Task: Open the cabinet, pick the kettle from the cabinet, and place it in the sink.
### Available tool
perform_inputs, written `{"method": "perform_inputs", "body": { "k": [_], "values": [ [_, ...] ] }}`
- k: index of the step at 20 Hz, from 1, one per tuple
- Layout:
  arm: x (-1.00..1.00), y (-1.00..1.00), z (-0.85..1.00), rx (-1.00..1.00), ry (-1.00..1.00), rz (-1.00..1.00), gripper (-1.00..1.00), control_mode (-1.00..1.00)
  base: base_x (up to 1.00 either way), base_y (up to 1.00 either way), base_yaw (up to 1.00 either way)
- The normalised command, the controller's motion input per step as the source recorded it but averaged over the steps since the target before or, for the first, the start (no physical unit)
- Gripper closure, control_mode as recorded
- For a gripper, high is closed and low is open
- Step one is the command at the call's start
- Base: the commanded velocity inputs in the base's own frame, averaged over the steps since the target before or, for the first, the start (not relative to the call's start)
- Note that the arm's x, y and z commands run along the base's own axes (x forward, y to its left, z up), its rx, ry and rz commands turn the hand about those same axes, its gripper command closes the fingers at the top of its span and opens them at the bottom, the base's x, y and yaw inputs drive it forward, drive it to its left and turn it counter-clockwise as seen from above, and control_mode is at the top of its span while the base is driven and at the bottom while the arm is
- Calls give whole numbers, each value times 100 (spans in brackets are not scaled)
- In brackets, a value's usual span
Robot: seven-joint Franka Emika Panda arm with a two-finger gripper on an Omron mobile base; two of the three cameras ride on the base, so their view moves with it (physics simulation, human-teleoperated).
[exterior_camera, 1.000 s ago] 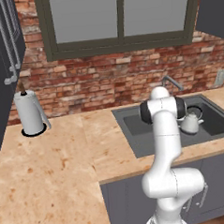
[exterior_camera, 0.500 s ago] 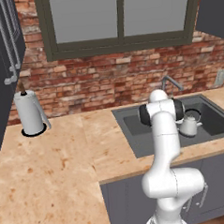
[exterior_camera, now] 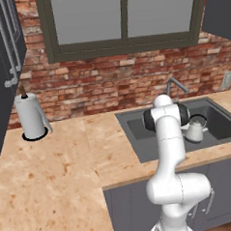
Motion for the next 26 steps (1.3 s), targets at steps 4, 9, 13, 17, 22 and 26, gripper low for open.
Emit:
{"method": "perform_inputs", "body": {
  "k": [4, 9, 13, 17, 22, 26],
  "values": [
    [6, -5, -17, 0, 0, 2, 100, -100, 0, 0, 0],
    [4, -5, -20, 0, 0, 2, 100, -100, 0, 0, 0],
    [7, -3, -22, 0, 0, 1, 100, -100, 0, 0, 0],
    [11, -4, -22, 0, 0, 0, 100, -100, 0, 0, 0],
    [14, -1, -20, 0, 0, 0, 100, -100, 0, 0, 0],
    [18, -1, -20, 0, 0, 0, 100, -100, 0, 0, 0]
  ]
}}
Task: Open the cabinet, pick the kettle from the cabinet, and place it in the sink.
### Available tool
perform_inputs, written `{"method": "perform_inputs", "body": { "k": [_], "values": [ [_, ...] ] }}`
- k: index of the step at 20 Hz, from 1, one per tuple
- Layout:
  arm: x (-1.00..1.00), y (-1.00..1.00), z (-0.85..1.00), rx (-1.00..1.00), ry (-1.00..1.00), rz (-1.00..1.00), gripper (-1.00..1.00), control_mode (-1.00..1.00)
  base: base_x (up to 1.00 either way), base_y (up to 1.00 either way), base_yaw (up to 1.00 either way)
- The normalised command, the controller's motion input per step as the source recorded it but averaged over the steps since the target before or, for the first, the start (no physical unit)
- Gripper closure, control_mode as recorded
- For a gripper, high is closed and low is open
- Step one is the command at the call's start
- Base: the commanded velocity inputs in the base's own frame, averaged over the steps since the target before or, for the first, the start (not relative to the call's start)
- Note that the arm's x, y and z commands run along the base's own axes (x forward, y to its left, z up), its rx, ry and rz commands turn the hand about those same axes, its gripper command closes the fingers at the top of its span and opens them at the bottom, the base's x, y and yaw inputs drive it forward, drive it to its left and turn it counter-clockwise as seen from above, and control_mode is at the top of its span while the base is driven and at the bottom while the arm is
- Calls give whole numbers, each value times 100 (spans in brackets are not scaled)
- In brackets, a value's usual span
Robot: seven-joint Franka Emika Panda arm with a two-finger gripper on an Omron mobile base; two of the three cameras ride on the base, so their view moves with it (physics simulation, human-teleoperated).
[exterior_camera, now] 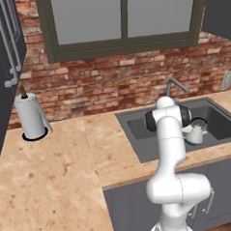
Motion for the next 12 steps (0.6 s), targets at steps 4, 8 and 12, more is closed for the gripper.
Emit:
{"method": "perform_inputs", "body": {
  "k": [4, 8, 12],
  "values": [
    [23, 0, -23, 0, 0, 0, 100, -100, 0, 0, 0],
    [27, 0, -27, 0, 0, 0, 100, -100, 0, 0, 0],
    [29, 0, -26, 0, 0, 0, 100, -100, 0, 0, 0]
  ]
}}
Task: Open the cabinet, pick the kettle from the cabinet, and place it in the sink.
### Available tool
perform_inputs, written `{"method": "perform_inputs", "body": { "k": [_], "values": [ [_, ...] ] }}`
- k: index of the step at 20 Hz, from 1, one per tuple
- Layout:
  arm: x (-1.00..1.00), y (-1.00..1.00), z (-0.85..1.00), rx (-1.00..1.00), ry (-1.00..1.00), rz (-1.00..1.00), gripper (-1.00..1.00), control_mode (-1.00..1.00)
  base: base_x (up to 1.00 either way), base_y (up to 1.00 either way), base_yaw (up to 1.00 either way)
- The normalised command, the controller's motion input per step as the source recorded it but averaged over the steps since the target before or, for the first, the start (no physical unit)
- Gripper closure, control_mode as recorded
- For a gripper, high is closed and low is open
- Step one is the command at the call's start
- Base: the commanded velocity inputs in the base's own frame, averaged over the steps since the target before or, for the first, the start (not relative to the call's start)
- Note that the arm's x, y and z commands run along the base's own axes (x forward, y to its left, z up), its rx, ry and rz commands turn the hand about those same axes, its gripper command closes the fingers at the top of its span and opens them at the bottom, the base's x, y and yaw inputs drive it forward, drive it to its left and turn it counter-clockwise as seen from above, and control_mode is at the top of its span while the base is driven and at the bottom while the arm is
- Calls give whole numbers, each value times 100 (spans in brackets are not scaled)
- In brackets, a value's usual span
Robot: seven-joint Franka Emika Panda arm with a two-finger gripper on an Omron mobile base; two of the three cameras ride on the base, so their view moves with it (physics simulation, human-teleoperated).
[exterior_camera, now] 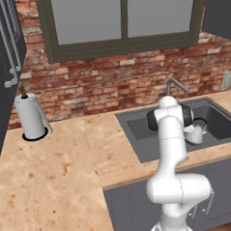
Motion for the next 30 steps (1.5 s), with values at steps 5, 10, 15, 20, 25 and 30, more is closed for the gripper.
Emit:
{"method": "perform_inputs", "body": {
  "k": [5, 10, 15, 20, 25, 30],
  "values": [
    [32, 0, -28, 0, 0, 0, 100, -100, 0, 0, 0],
    [38, 3, -27, 0, 0, 0, 100, -100, 0, 0, 0],
    [40, 6, -32, 0, 0, 0, 100, -100, 0, 0, 0],
    [29, 7, -33, 0, 0, 0, 100, -100, 0, 0, 0],
    [5, 23, -48, 0, 0, -4, 100, -100, 0, 0, 0],
    [2, 29, -49, 0, 1, -10, 100, -100, 0, 0, 0]
  ]
}}
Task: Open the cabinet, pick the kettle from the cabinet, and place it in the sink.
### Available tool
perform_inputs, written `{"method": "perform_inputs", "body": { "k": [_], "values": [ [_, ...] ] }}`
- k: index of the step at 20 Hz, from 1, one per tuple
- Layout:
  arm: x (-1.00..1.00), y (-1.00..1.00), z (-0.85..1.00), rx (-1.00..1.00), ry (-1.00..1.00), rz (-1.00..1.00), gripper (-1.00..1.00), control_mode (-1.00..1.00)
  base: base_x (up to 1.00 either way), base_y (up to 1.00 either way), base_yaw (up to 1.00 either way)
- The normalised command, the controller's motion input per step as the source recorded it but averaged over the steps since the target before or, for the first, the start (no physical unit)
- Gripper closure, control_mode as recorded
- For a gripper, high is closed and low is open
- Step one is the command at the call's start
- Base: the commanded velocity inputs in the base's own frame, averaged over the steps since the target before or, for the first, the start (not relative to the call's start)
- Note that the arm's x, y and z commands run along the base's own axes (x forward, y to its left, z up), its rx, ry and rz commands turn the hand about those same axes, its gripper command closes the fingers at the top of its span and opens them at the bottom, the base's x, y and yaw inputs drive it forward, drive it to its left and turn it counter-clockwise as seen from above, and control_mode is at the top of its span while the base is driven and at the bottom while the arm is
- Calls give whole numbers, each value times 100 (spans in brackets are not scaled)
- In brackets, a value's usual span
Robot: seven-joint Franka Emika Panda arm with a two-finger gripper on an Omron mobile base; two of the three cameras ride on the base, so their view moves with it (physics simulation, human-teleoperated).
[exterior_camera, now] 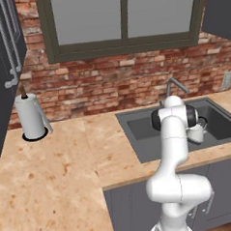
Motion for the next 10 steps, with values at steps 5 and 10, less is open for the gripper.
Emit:
{"method": "perform_inputs", "body": {
  "k": [5, 10],
  "values": [
    [11, 28, -40, 0, 0, -11, -100, -100, 0, 0, 0],
    [10, 30, -39, 0, 0, -11, -100, -100, 0, 0, 0]
  ]
}}
